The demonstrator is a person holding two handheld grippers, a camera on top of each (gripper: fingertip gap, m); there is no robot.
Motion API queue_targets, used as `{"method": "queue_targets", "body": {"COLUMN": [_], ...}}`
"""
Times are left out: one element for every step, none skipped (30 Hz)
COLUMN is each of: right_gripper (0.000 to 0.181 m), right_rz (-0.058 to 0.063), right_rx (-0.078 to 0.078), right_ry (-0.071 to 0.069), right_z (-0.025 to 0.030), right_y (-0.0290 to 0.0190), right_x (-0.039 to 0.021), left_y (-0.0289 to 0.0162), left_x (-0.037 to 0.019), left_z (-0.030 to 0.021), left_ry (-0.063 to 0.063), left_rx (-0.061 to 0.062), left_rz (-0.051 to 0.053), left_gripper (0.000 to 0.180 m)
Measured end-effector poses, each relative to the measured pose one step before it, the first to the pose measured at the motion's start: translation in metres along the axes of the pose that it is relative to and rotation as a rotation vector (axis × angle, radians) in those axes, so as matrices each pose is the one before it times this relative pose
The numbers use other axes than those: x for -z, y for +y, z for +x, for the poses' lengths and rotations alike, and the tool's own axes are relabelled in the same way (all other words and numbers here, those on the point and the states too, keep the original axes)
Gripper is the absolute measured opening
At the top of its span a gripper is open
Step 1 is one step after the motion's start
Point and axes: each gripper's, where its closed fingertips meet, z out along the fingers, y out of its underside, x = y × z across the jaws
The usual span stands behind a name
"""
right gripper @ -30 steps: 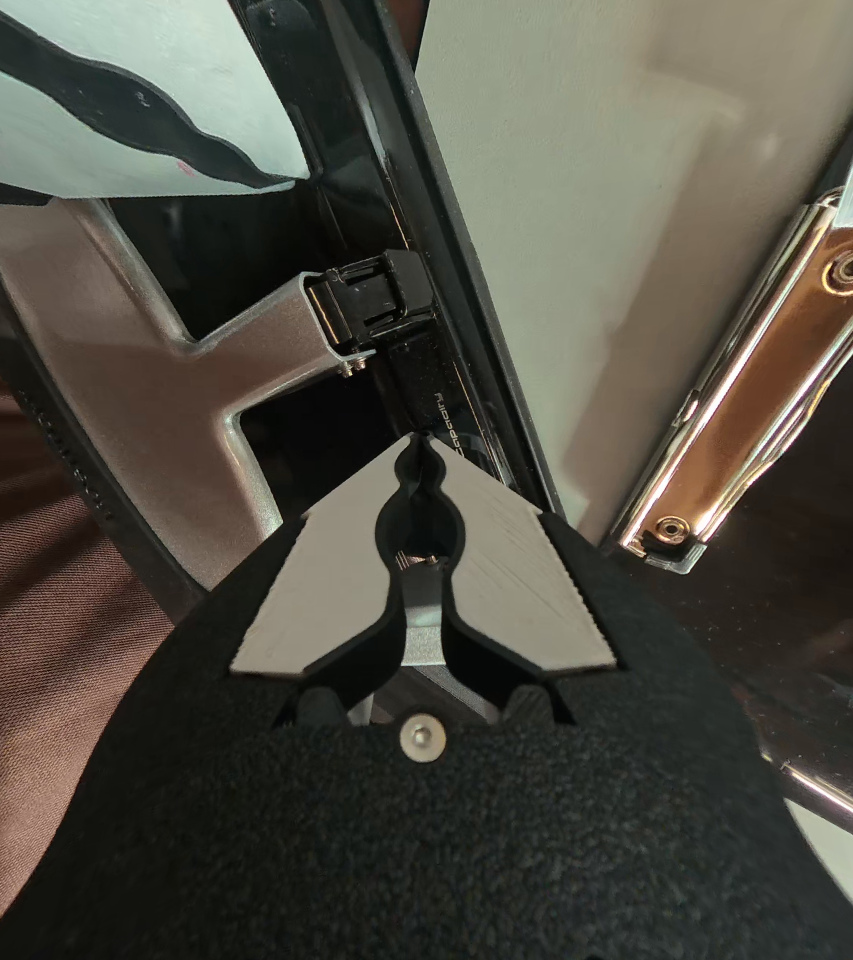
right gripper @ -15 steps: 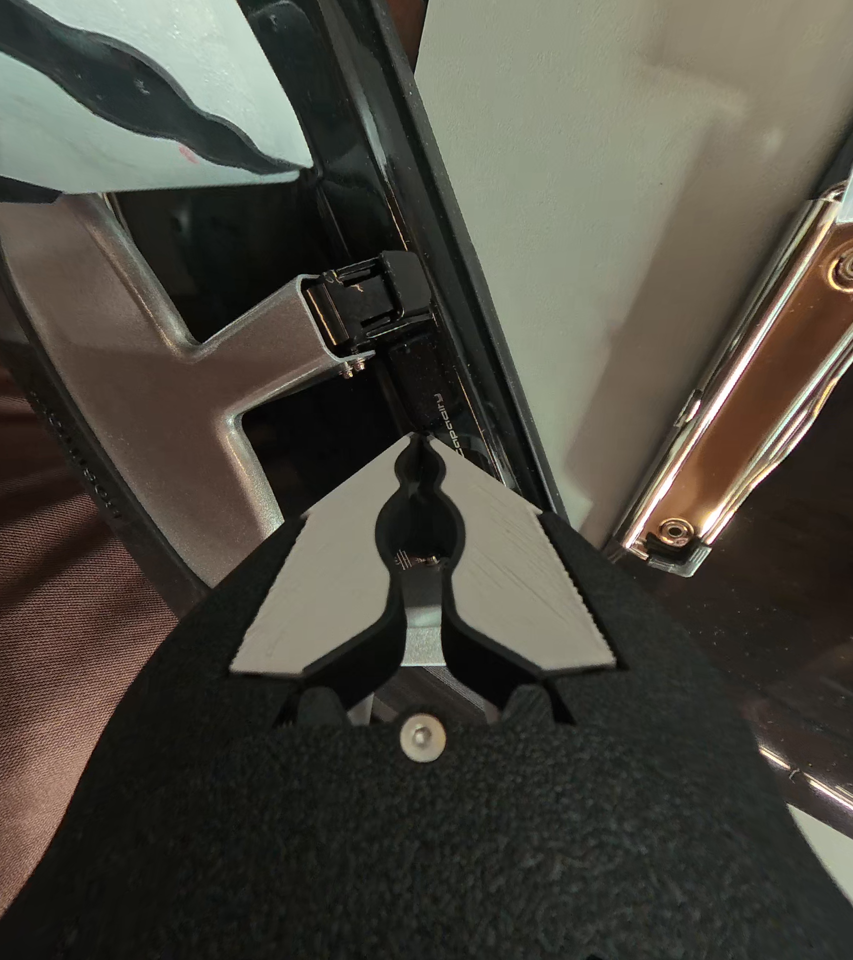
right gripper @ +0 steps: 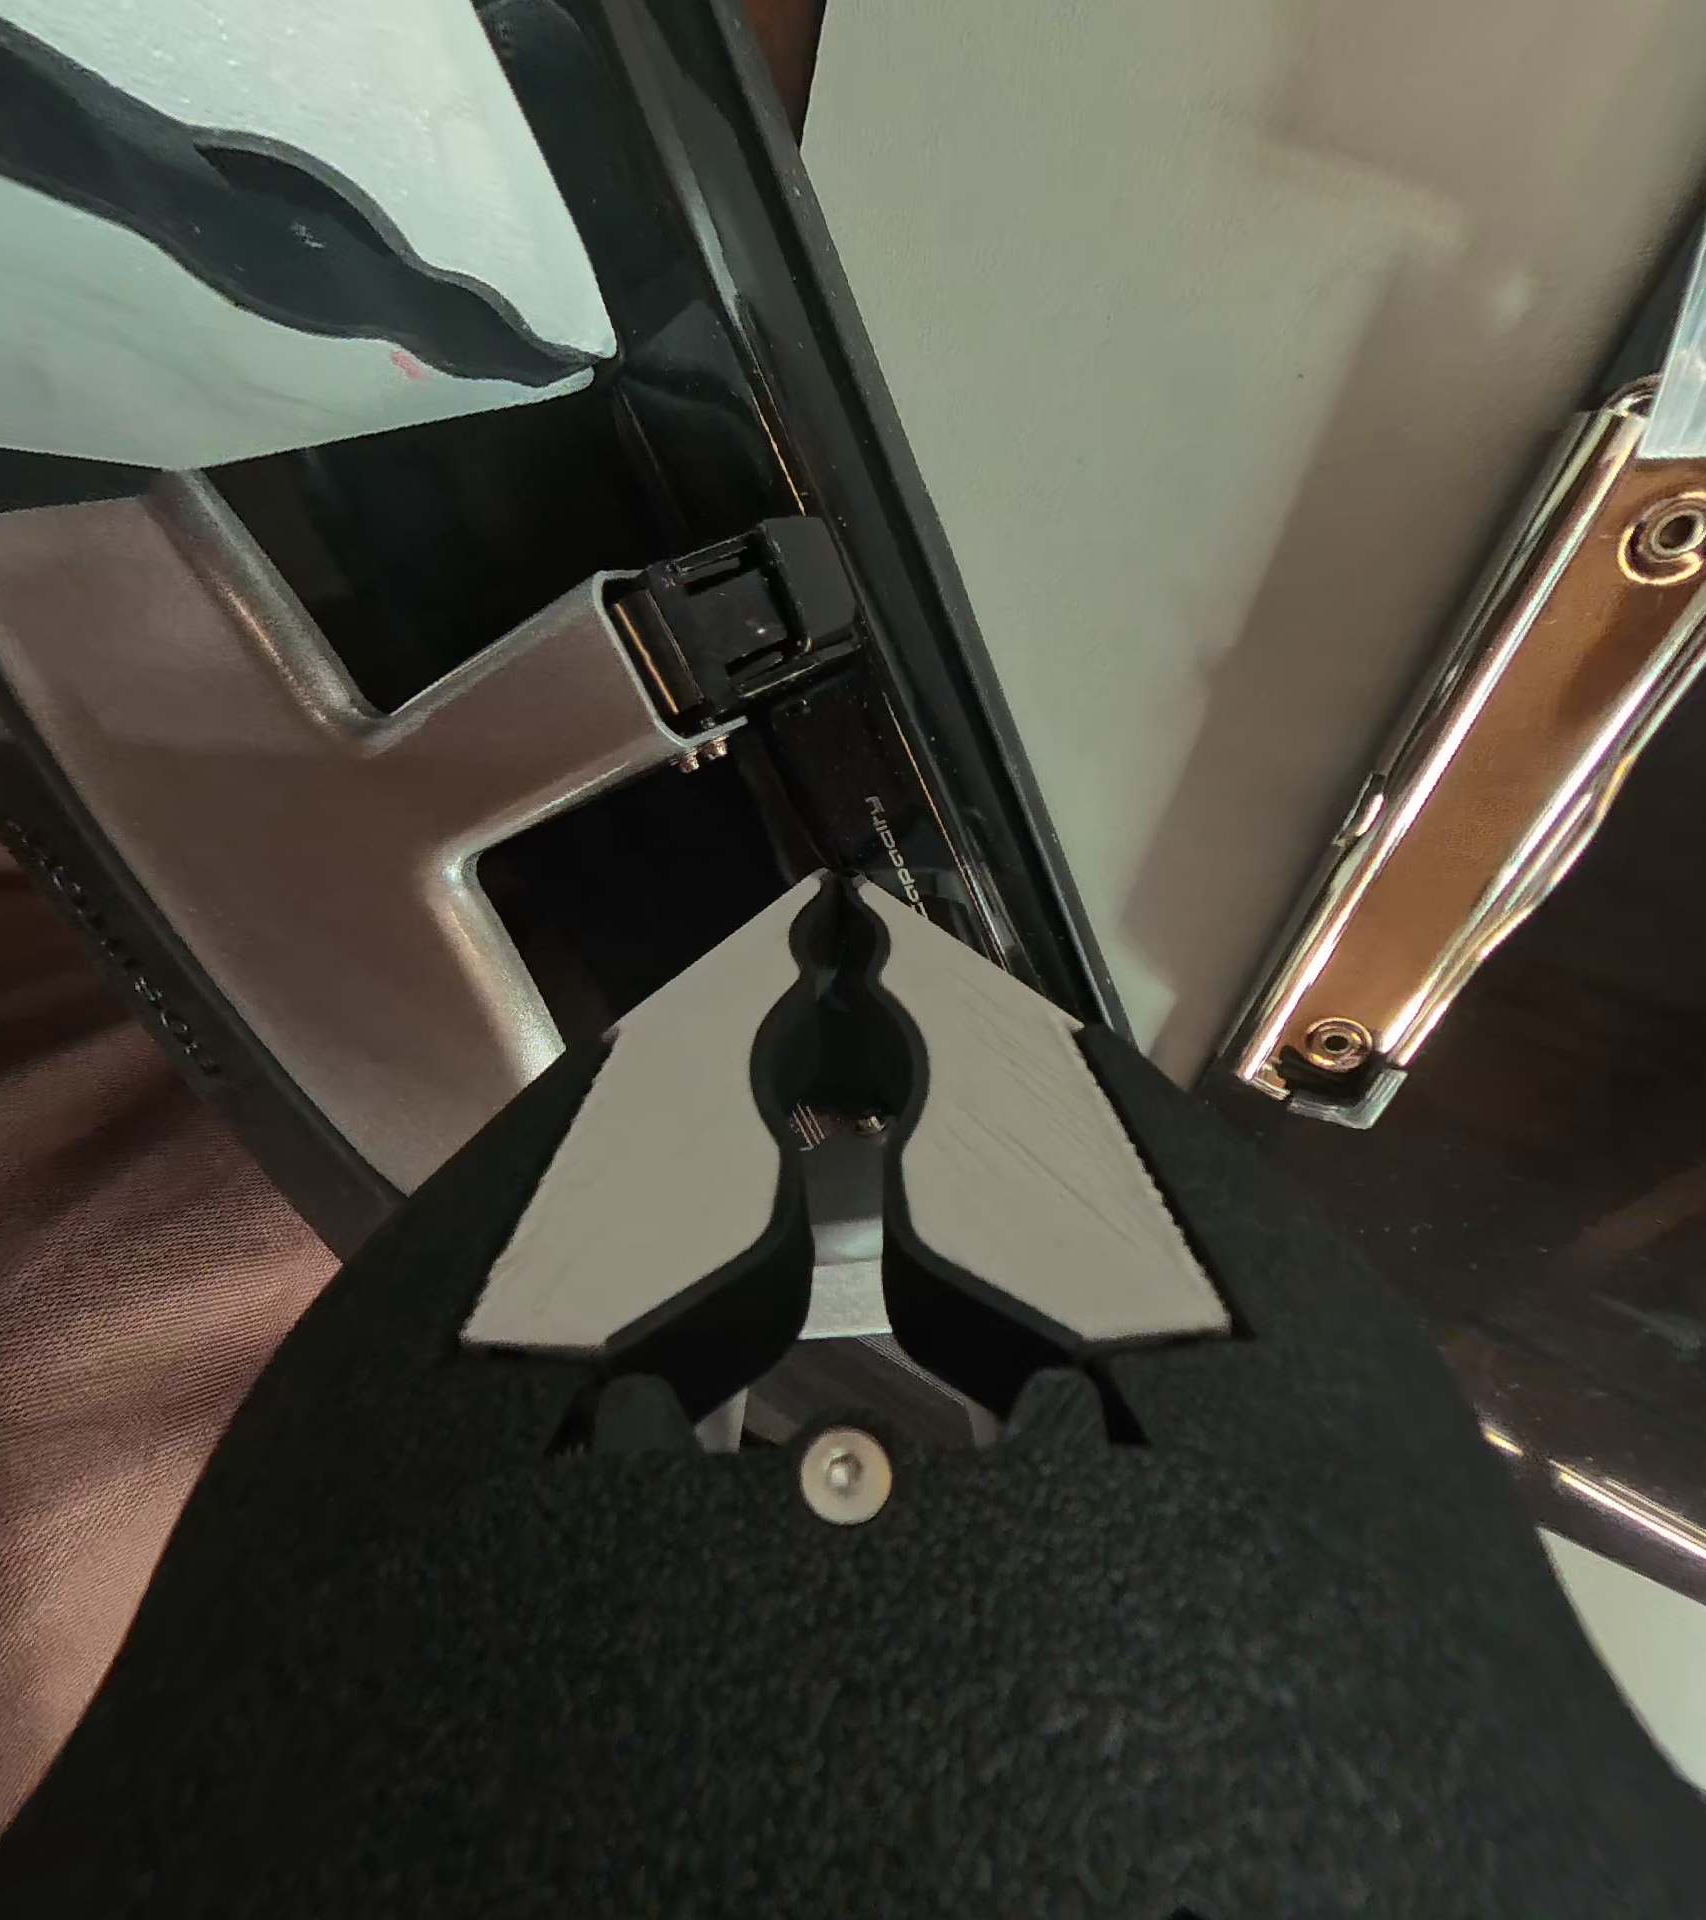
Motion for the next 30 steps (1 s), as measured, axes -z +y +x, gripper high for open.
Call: {"method": "queue_targets", "body": {"right_gripper": [0.0, 0.0, 0.0, 0.0, 0.0, 0.0, 0.0, 0.0, 0.0, 0.0, 0.0, 0.0, 0.0, 0.001, 0.015, 0.018, 0.015, 0.013, 0.012, 0.006, 0.0, 0.0, 0.0, 0.0, 0.0, 0.0, 0.0, 0.0, 0.0, 0.0], "right_rz": [0.0354, 0.0336, -0.0253, -0.0069, 0.0146, 0.0261, 0.0363, 0.0445, 0.037, 0.04, 0.0424, 0.0301, 0.0115, -0.0144, -0.0294, -0.0237, -0.0146, -0.0214, -0.0324, -0.0142, 0.0003, -0.0242, -0.0218, -0.0284, -0.0562, -0.0501, 0.0054, 0.0211, 0.0134, 0.0076], "right_rx": [-0.0092, -0.0207, -0.0207, -0.0013, 0.0171, 0.0106, 0.005, -0.016, -0.0524, -0.0399, 0.0113, 0.0394, 0.0473, 0.0524, 0.0495, 0.045, 0.0401, 0.0364, 0.0357, 0.0223, 0.0038, -0.008, -0.0179, -0.042, -0.0669, -0.0574, -0.0419, -0.0415, -0.0222, -0.0218], "right_ry": [-0.0109, -0.0707, -0.0972, -0.0054, 0.0093, 0.0266, 0.0298, -0.0043, -0.0474, -0.0046, 0.058, 0.0646, 0.0426, 0.02, 0.0117, 0.0057, 0.0041, 0.0032, -0.0052, -0.0145, -0.022, 0.0015, -0.0177, -0.0423, -0.0198, 0.0105, -0.0167, -0.0066, 0.0038, 0.0004], "right_z": [-0.0031, -0.01341, -0.01757, -0.00238, 0.00175, 0.00468, 0.00675, 0.0042, 0.00035, 0.00568, 0.01126, 0.00974, 0.00475, -0.00019, -0.00202, -0.00287, -0.00231, -0.00173, -0.00305, -0.00385, -0.0027, 0.00238, 0.00018, -0.00248, 0.00186, 0.00531, -0.00083, -0.00043, 0.00043, 0.00053], "right_y": [-0.0055, -0.00511, 0.00472, 0.00274, -0.00041, -0.00167, -0.00281, -0.00361, -0.00323, -0.00341, -0.00355, -0.00236, -0.00043, 0.00224, 0.00312, 0.00143, -0.00054, -0.00049, 0.00089, -0.00142, -0.00257, 0.00178, 0.00224, 0.0047, 0.01016, 0.01023, 0.00163, -0.00144, -0.00056, -0.00054], "right_x": [-0.00216, -0.00956, -0.01282, -0.00153, 0.00128, 0.00284, 0.00468, 0.0077, 0.01004, 0.01175, 0.0124, 0.01012, 0.00648, 0.00244, -0.00046, -0.00162, -0.00303, -0.00491, -0.00592, -0.00392, 0.00065, 0.00129, 0.00107, -0.00067, -0.00361, -0.00562, -0.00299, 0.00006, 0.00056, 0.00054], "left_y": [0.0, -0.00005, -0.00034, -0.00007, -0.0007, 0.00046, 0.00091, -0.00065, -0.00017, 0.0007, -0.00026, -0.00021, 0.00021, 0.0002, -0.0004, 0.00021, 0.00023, -0.0003, 0.00069, 0.00013, -0.00071, 0.00016, 0.00048, -0.0005, -0.0005, 0.00002, 0.00004, -0.00027, -0.00017, 0.00019], "left_x": [-0.00008, 0.00006, -0.0001, 0.00015, 0.00006, -0.00018, -0.00012, 0.00015, -0.00018, -0.00025, -0.00004, -0.0001, -0.00021, -0.0002, -0.00013, -0.00017, -0.00029, -0.00015, -0.00004, 0.00009, 0.00025, 0.00019, 0.00025, 0.00018, 0.00022, 0.00018, 0.00012, 0.00025, 0.00019, 0.00011], "left_z": [0.00021, 0.00007, 0.0, 0.00007, -0.00021, 0.00005, 0.00022, 0.00013, -0.00023, 0.0001, -0.00012, -0.00014, -0.00006, -0.00008, -0.00016, -0.00009, -0.00013, -0.00017, -0.00002, 0.00003, 0.00006, -0.00015, 0.0, -0.00007, -0.00014, -0.00003, -0.00017, -0.00011, 0.00002, -0.00004], "left_ry": [-0.0071, -0.0062, -0.0016, -0.0056, -0.0048, 0.0038, 0.0166, 0.015, -0.0023, 0.0007, 0.0035, 0.004, 0.0029, 0.0025, 0.0033, 0.0006, 0.0007, 0.0013, 0.0007, -0.0006, -0.0049, -0.0058, -0.0006, 0.0047, 0.0009, -0.008, -0.0151, -0.0151, -0.0069, -0.0001], "left_rx": [0.0036, 0.0026, 0.0053, -0.0038, 0.0127, 0.0116, 0.028, 0.0264, -0.0066, 0.0016, 0.0022, 0.0012, -0.0037, -0.003, 0.0006, -0.0042, -0.004, -0.0005, 0.0033, 0.0043, 0.0025, -0.0033, 0.0024, 0.0133, 0.013, 0.0054, 0.0001, 0.0022, 0.0078, 0.0072], "left_rz": [0.0068, 0.0067, 0.0034, 0.0081, 0.0146, 0.0111, 0.0074, 0.0055, -0.0056, -0.005, 0.0028, -0.0002, -0.0051, -0.0029, 0.0017, -0.0049, -0.0083, -0.003, -0.0062, -0.0007, 0.0032, -0.0025, -0.0054, 0.0069, 0.0109, 0.0044, 0.0015, 0.0029, 0.0005, -0.0022], "left_gripper": [0.0, 0.0, 0.0, 0.0, 0.0, 0.0, 0.0, 0.0, 0.0, 0.0, 0.0, 0.0, 0.0, 0.0, 0.0, 0.0, 0.0, 0.0, 0.0, 0.0, 0.0, 0.0, 0.0, 0.0, 0.0, 0.0, 0.0, 0.0, 0.0, 0.0]}}
